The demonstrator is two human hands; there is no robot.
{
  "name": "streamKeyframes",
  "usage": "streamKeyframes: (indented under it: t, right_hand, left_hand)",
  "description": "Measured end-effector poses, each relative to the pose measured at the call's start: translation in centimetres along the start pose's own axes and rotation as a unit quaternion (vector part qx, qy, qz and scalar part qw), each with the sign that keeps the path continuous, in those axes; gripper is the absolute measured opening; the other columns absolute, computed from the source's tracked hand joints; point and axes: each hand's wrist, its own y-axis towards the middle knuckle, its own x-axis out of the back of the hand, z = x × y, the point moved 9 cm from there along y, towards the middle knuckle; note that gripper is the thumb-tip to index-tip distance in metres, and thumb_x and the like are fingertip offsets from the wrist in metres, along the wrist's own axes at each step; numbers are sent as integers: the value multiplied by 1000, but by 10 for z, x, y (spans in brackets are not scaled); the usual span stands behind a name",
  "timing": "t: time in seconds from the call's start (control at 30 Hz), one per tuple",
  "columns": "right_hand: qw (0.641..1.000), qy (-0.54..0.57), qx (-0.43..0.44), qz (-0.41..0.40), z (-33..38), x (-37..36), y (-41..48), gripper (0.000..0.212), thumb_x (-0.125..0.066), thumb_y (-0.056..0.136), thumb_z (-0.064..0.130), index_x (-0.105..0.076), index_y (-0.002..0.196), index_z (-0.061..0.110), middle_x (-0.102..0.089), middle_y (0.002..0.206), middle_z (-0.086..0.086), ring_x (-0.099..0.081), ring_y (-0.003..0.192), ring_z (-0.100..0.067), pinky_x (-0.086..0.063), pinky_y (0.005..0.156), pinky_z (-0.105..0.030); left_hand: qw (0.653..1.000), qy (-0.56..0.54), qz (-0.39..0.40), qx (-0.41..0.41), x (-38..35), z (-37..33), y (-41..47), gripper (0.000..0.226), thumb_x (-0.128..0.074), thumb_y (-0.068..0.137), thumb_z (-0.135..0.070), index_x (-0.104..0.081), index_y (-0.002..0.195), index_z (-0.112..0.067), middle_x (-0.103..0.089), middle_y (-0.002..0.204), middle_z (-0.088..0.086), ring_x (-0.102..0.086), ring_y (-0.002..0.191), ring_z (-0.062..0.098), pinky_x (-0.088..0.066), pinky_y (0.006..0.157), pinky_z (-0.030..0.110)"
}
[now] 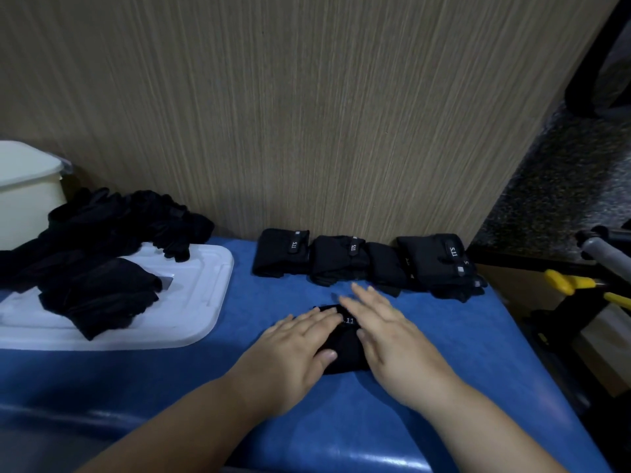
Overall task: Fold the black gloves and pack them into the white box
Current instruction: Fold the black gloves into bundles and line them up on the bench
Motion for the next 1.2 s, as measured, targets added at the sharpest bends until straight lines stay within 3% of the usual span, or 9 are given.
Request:
streamKeyframes:
  t: [0.17, 0.33, 0.43, 0.5, 0.6, 0.7, 0.9, 1.0, 1.2]
  right_hand:
    - [997, -24, -18, 70, -9, -14, -1, 50, -30, 103, 30, -16, 151, 33, -7, 155, 24, 1, 144, 1, -9, 120, -26]
    - [997, -55, -42, 38, -9, -4, 0, 46, -36, 100, 40, -35, 146, 33, -42, 139, 12, -34, 134, -11, -26, 109, -22]
    - [995, -47, -89, 10, -13, 9, 0, 40, -46, 92, 55, -60, 123, 35, -54, 107, 9, -51, 108, -13, -41, 93, -25]
    - [991, -36, -131, 7, -20, 14, -3, 39, -51, 85, 63, -67, 103, 32, -53, 98, 10, -56, 95, -11, -45, 84, -25]
    - [986, -9, -168, 2, -25, 15, -6, 39, -56, 80, 66, -59, 87, 28, -51, 90, 11, -54, 84, -9, -44, 74, -24]
    - [982, 27, -187, -1, -25, 12, -8, 40, -59, 80, 64, -52, 96, 28, -55, 91, 9, -54, 88, -12, -44, 74, -25]
    - [974, 104, -203, -12, -19, 5, -10, 39, -62, 82, 56, -49, 105, 27, -48, 71, 12, -52, 73, -9, -32, 53, -18]
    - [963, 171, -205, -36, -20, 2, -9, 33, -65, 84, 47, -49, 101, 24, -59, 74, 7, -60, 74, -13, -43, 59, -25]
    - [935, 278, -200, -91, -18, 0, -5, 22, -63, 89, 37, -50, 106, 30, -66, 76, 6, -63, 72, -8, -38, 55, -16]
  left_hand:
    - [999, 18, 48, 0, -8, 7, -4, 76, 1, 82, -69, 5, 151, -36, 11, 157, -22, 9, 143, -5, 10, 116, 25]
    - [998, 28, 51, 28, -8, 19, -6, 81, 11, 73, -61, 10, 150, -37, 11, 157, -22, 10, 144, -2, 10, 118, 32]
    - [994, 59, 34, 88, -2, 33, -8, 94, 15, 64, -63, -2, 152, -34, 2, 158, -20, 8, 146, 3, 6, 118, 35]
    - [990, 59, -24, 128, 12, 43, -10, 93, 5, 68, -67, -28, 147, -30, -24, 153, -17, -17, 145, 11, -15, 118, 36]
    - [969, 49, -208, 123, 45, 46, -17, 54, -25, 79, -63, -60, 92, -24, -59, 91, -10, -57, 91, 18, -46, 80, 33]
    - [973, 40, -150, 170, 48, 41, -19, 54, -20, 81, -69, -38, 63, -22, -43, 61, -5, -46, 65, 12, -36, 63, 28]
    - [971, -51, -32, 230, 28, 30, -21, 47, -42, 89, -64, -51, 72, -22, -51, 64, -7, -50, 66, 9, -39, 61, 23]
    - [960, -143, -45, 236, 26, 31, -20, 35, -51, 88, -58, -55, 88, -24, -60, 77, -8, -57, 76, 7, -47, 73, 23]
    - [852, -436, -87, 277, 14, 29, -18, 20, -58, 92, -36, -49, 101, -21, -67, 89, 2, -65, 76, 12, -51, 64, 22]
